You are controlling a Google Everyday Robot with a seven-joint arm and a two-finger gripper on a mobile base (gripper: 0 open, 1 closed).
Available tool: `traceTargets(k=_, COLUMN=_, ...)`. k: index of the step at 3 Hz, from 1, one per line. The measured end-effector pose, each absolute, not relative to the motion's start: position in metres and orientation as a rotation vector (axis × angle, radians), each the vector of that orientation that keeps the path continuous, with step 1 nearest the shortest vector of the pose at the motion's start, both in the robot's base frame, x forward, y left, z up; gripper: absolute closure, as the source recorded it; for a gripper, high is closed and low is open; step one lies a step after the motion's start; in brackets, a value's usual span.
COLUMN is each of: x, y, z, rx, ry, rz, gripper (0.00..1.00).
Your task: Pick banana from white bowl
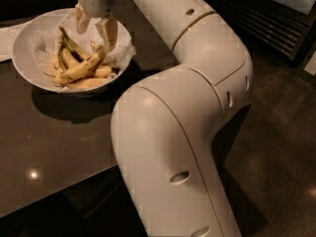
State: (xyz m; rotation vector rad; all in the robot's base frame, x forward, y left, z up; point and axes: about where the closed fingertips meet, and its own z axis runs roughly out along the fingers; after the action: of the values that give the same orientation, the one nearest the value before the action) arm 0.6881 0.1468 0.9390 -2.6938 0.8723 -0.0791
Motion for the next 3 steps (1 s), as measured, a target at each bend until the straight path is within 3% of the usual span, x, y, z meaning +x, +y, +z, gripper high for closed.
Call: traceTargets(k=3, x=0.686, y=0.145, z=0.913, rx=-2.737, ry=0.883, rz=-0.003, gripper=0.38)
